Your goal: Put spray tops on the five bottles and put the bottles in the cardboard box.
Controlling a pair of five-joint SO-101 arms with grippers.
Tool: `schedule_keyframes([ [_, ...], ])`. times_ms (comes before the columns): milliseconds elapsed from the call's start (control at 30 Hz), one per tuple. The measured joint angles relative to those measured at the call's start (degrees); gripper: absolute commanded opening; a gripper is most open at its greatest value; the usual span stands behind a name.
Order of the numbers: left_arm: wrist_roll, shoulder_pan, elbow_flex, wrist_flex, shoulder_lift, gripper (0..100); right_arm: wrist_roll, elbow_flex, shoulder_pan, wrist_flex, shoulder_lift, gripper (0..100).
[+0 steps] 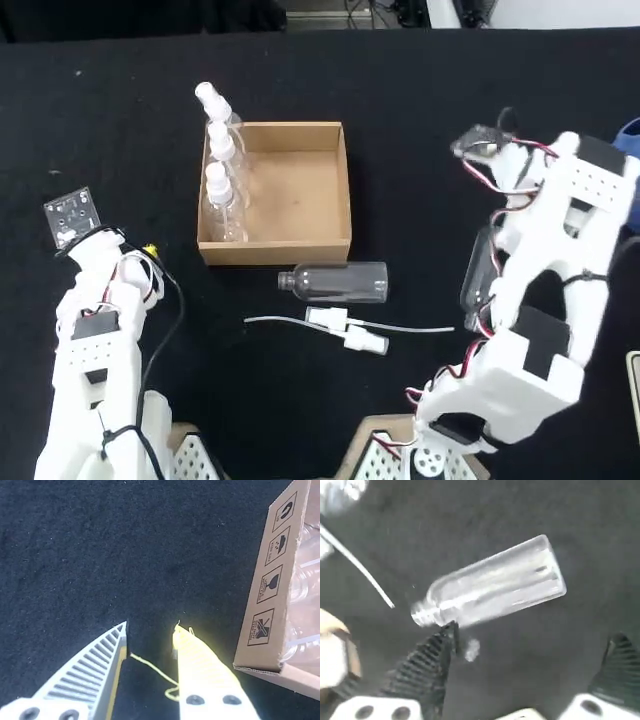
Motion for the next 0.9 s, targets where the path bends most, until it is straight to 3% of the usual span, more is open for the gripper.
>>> schedule_keyframes([
  [133,0.0,0.0,0.0,0.0,0.0,3,16.62,2.9,3.16,-3.52,0.0,40.9],
  [233,0.0,0.0,0.0,0.0,0.0,3,24.97,6.77,4.04,-7.38,0.0,41.0],
  [733,0.0,0.0,0.0,0.0,0.0,3,43.96,10.81,3.96,-9.41,-0.09,41.1],
  [900,0.0,0.0,0.0,0.0,0.0,3,50.02,15.56,3.96,-15.65,-0.09,41.1],
])
